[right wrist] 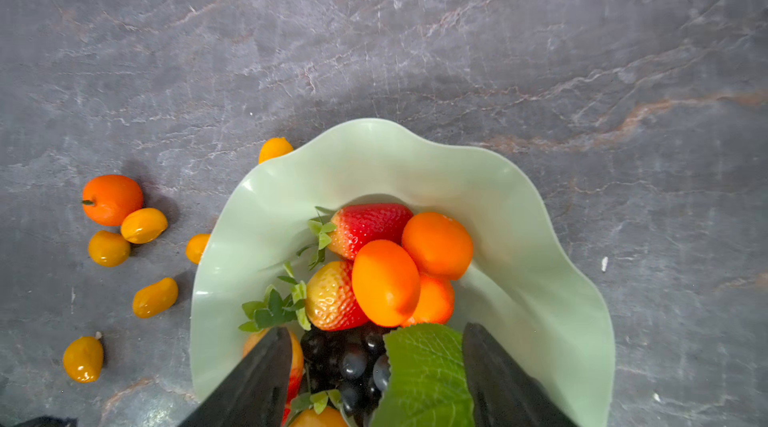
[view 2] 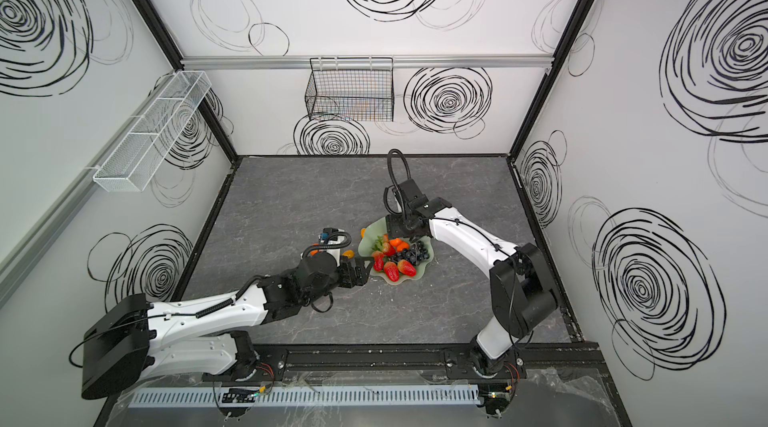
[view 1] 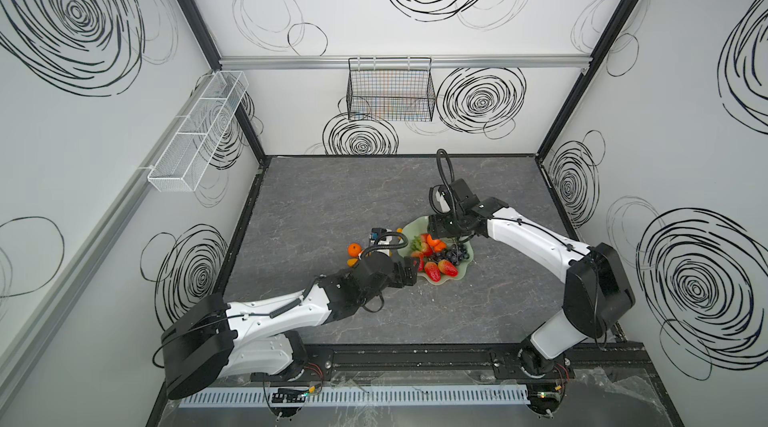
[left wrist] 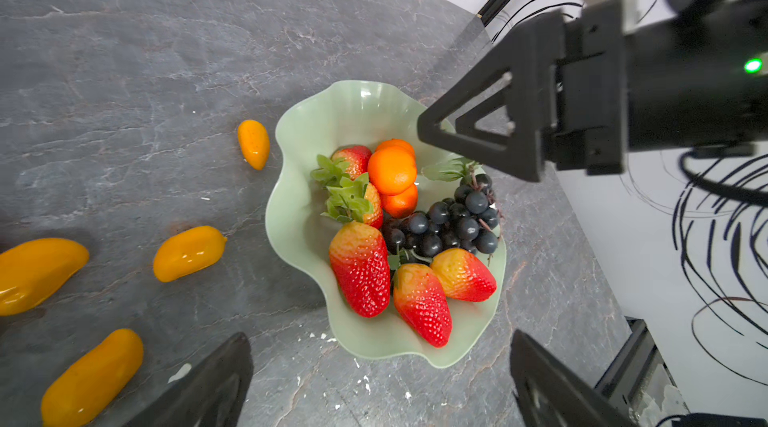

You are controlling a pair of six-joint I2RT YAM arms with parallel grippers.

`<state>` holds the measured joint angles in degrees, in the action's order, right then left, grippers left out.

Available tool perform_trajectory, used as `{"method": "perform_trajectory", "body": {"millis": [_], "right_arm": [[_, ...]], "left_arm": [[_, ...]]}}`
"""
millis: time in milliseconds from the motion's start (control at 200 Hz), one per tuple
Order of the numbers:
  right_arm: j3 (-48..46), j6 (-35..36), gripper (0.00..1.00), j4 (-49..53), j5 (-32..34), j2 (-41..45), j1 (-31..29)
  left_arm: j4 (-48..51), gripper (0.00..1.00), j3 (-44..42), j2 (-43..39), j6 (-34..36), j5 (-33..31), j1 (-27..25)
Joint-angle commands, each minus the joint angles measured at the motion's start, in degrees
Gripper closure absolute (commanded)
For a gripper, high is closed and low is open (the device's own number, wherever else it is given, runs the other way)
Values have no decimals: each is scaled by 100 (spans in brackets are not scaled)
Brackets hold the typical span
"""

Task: Place and organize the fake fruits in the fruit bowl

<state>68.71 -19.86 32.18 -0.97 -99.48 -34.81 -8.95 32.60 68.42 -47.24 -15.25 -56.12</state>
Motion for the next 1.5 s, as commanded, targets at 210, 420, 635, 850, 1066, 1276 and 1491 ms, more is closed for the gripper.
{"method": "perform_trajectory", "body": {"millis": [210,420,635,850,1066,1276,1491], "right_arm": [[-208,18,32,-223,430,571,-509],[-211,-152,34,-258,414,677,-935],[0,-255,36,-324,431,509,-1565],[508,-264,39,-335,517,-133,-2259],[1261,-254,40,-407,318,-1024,-2648],[2169,-222,40,-352,124,-2011,-2690],[3140,-74,41,-74,117,-2904,-2594]], "left_arm": [[968,1,59,-895,354,-416,24],[1340,1,-367,-1705,221,-197,357],[1861,1,-834,-2628,125,-89,919],[2446,1,-1212,-3563,-30,260,1739],[2879,1,-1371,-4178,-106,780,2775],[2898,1,-1443,-4220,-385,1173,3491],[2969,1,-1516,-4456,-606,1461,4243]]}}
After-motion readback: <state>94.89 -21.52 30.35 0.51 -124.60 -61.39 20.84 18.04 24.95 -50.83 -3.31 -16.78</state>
